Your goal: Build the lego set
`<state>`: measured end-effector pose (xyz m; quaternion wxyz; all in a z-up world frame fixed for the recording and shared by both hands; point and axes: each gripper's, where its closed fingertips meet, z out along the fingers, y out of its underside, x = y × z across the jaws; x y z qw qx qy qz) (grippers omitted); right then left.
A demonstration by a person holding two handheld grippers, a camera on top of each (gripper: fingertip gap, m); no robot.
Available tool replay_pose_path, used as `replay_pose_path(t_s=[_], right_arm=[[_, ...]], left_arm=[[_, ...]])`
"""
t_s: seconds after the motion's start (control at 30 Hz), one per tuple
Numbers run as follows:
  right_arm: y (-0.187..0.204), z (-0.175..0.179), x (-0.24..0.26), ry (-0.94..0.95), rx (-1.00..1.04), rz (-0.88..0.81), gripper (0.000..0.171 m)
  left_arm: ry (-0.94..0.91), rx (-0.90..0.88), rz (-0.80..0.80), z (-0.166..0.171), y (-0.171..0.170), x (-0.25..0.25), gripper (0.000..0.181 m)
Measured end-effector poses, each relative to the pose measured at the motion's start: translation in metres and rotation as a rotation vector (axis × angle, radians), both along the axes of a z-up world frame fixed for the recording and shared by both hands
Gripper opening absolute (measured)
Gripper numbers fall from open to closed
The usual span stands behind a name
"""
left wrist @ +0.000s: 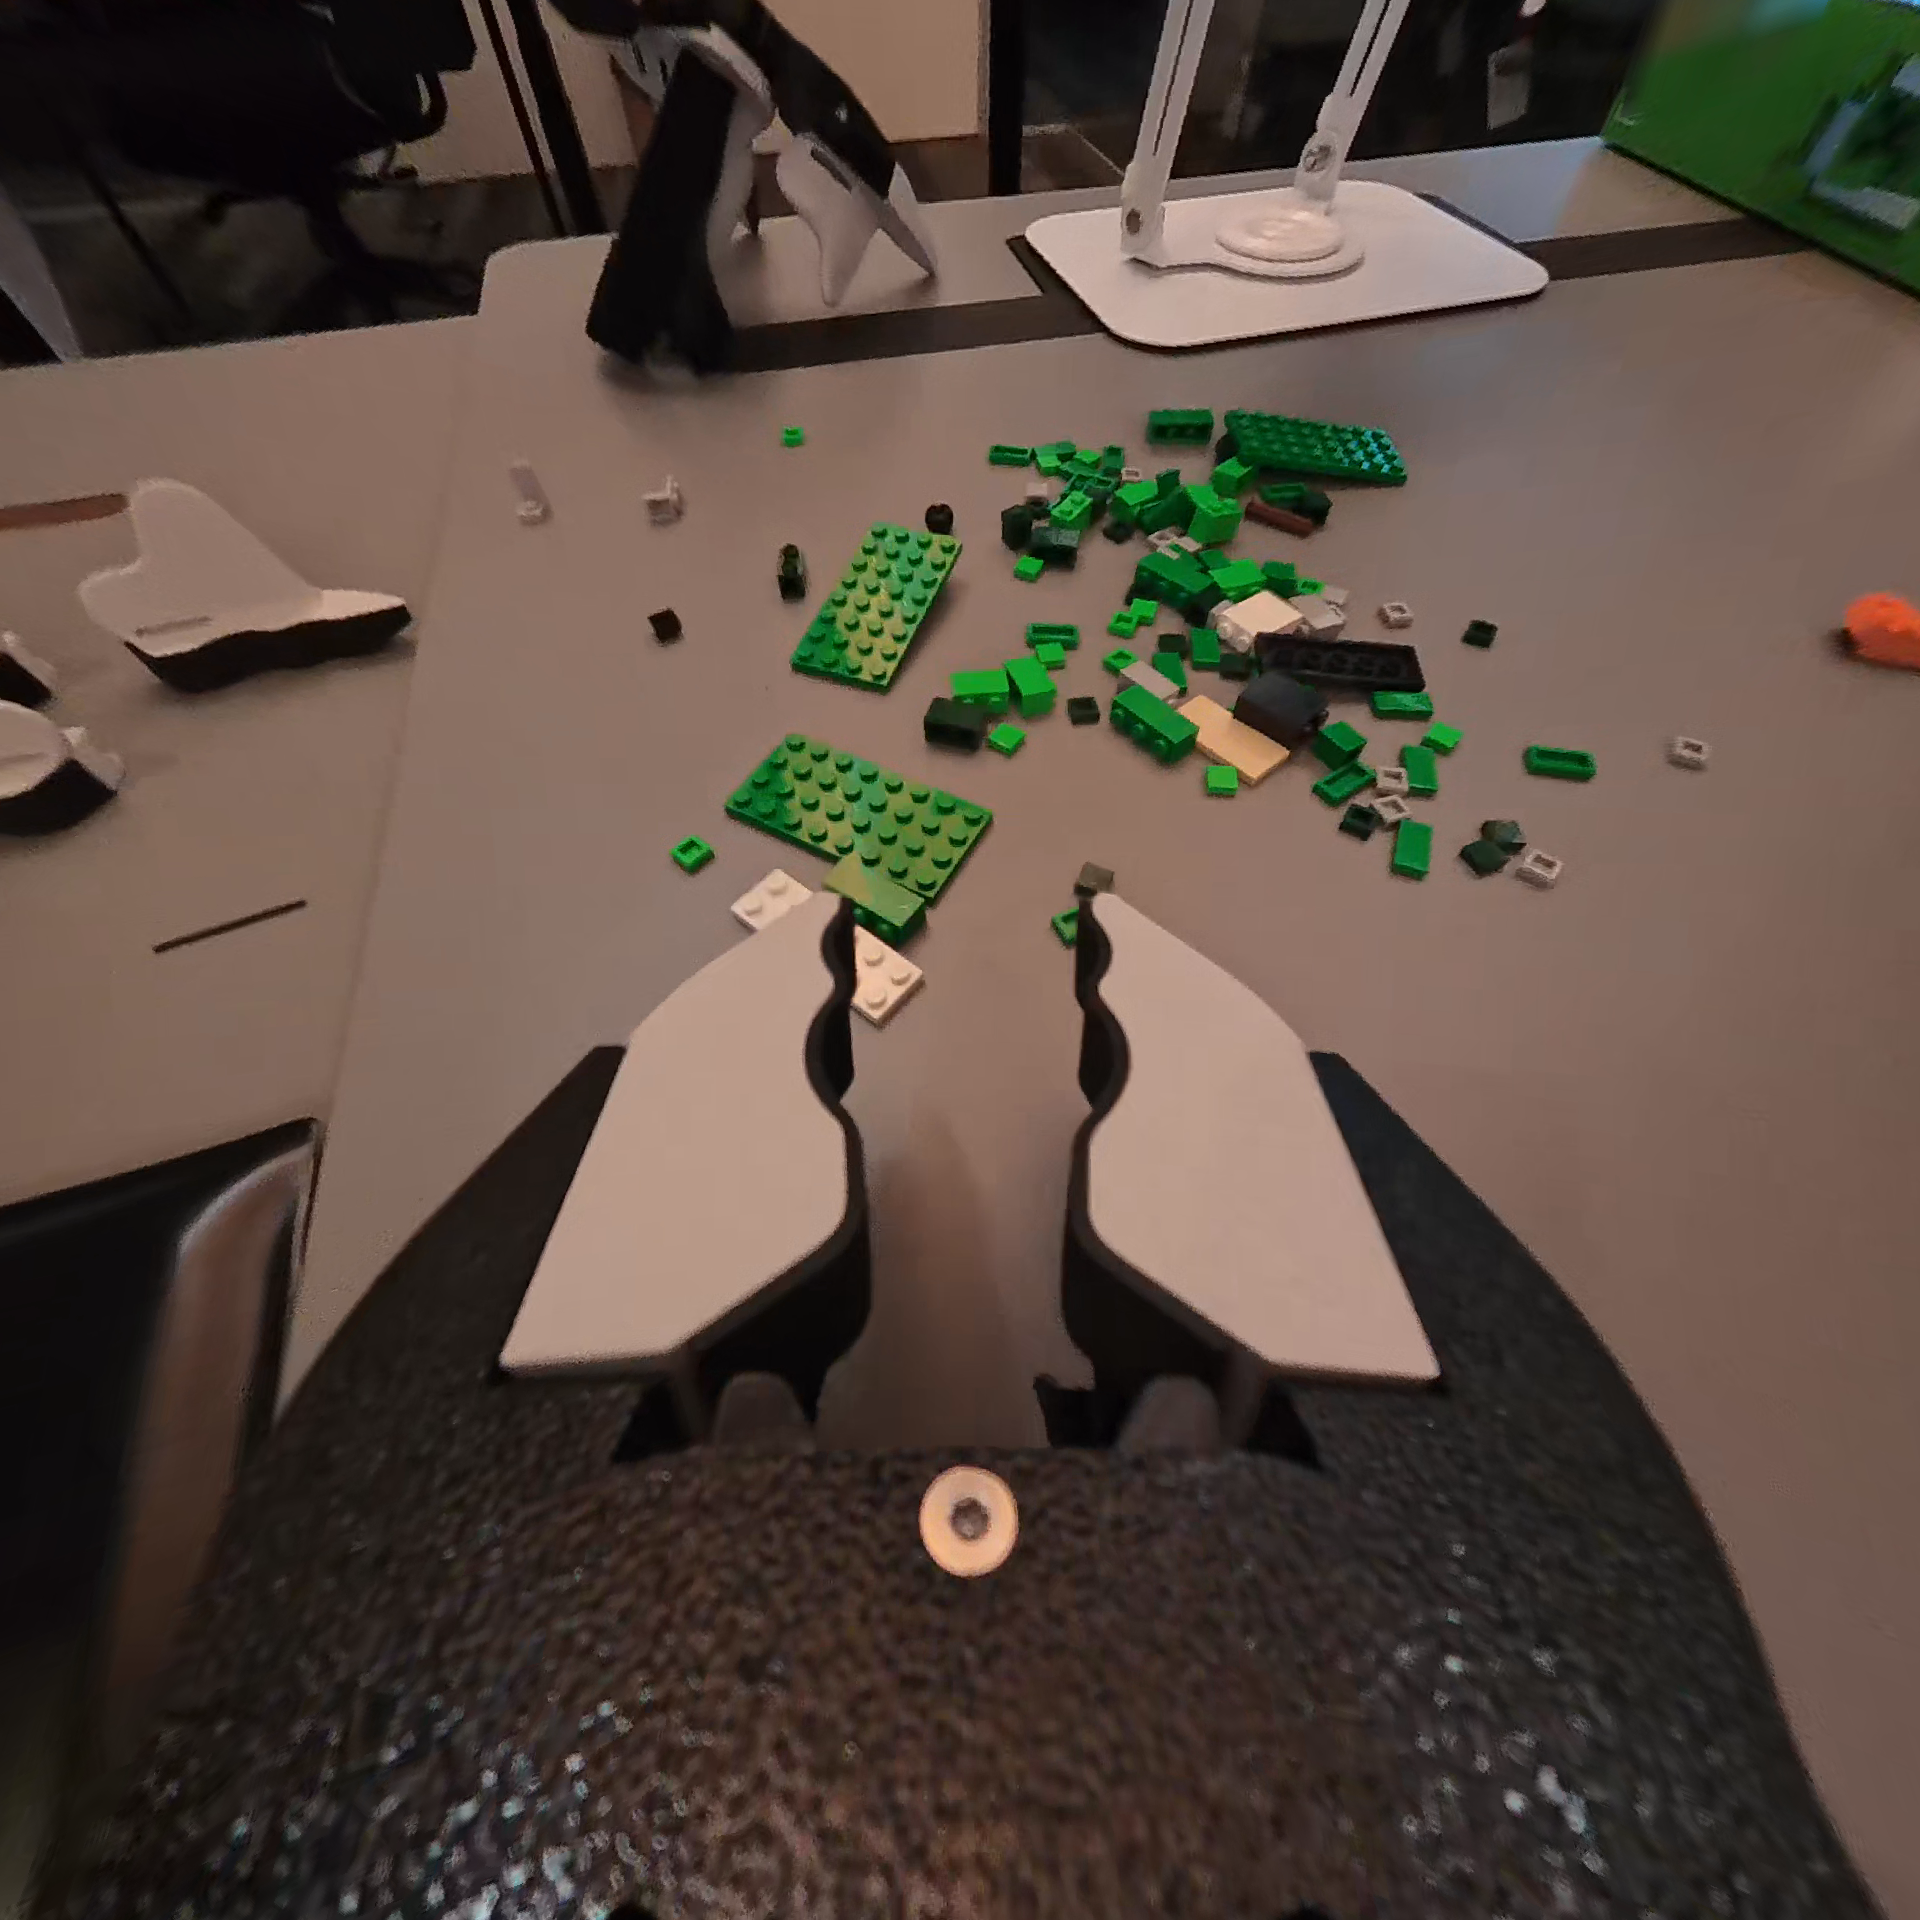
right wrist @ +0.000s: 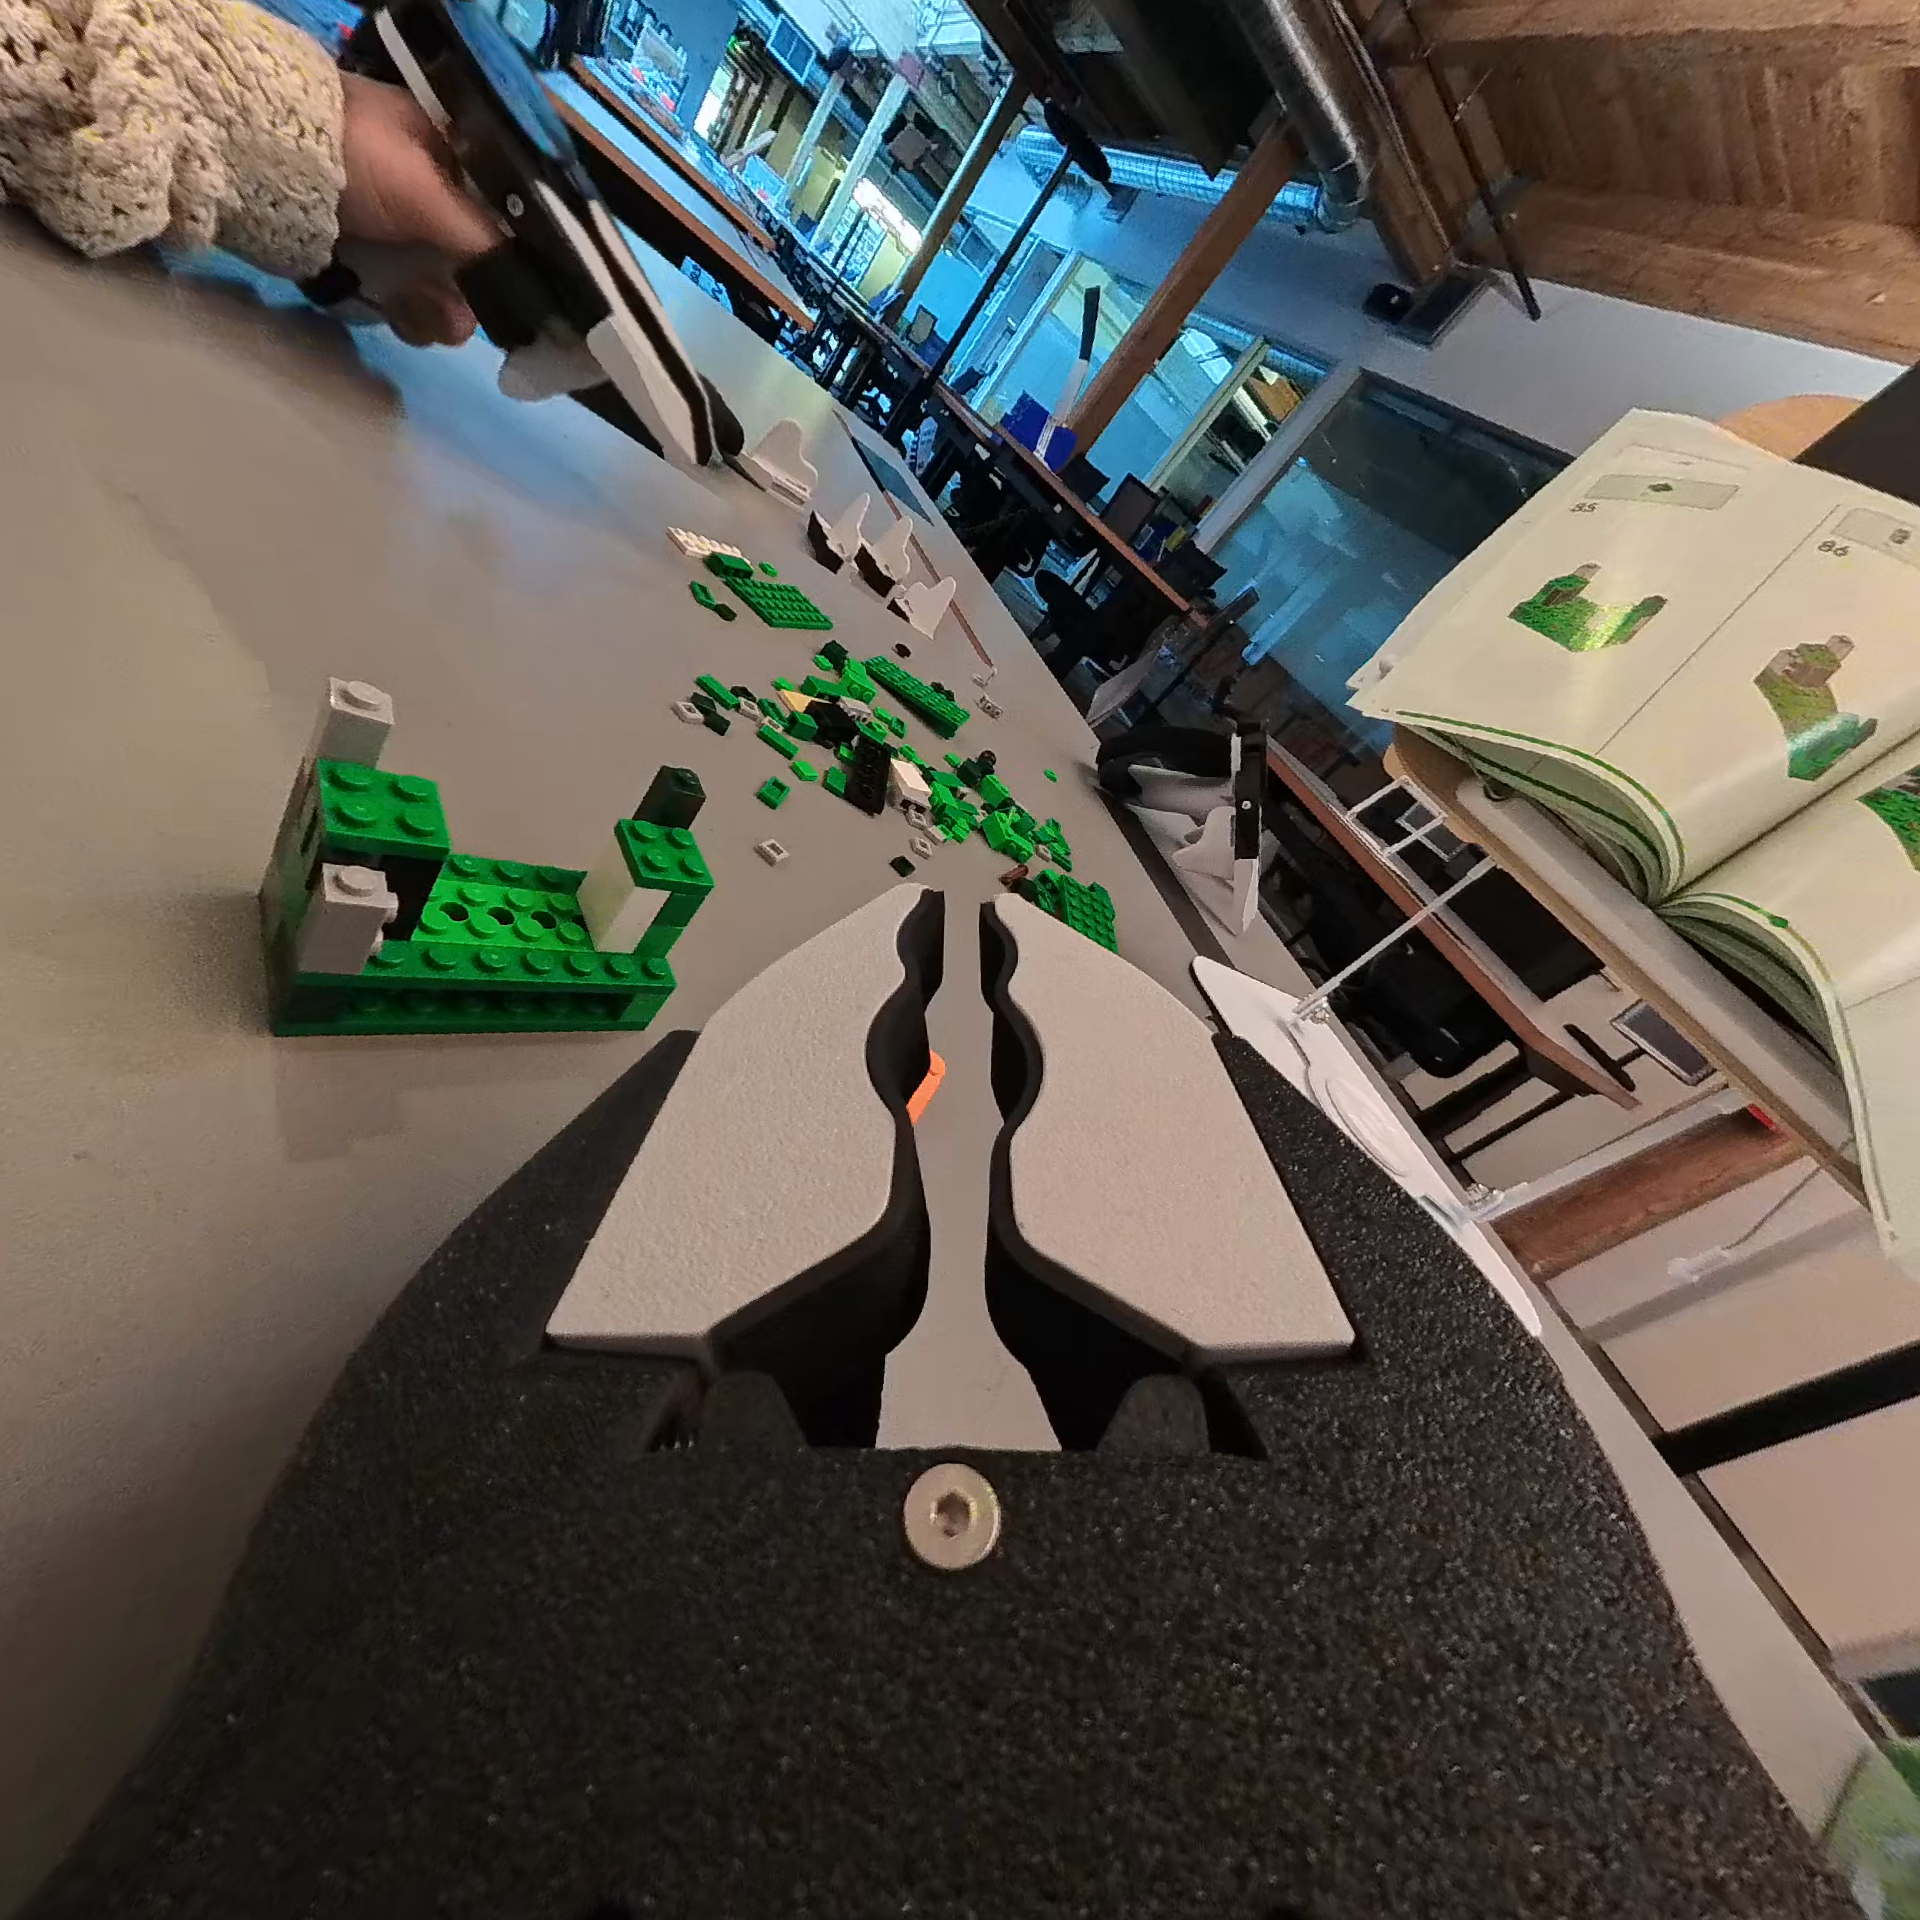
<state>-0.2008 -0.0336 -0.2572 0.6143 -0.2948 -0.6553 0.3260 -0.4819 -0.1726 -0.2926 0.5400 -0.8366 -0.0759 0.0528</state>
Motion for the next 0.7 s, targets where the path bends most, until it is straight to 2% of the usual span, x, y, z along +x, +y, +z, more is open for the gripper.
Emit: replay_pose_path(t_s=[0.7], right_arm=[[-0.0007,-0.0007,0.0012,-0.006,0.011,0.002,0.006]], left_arm=[[0.024,-0.078,-0.011,-0.0100,0.0035,0.0029,0.033]])
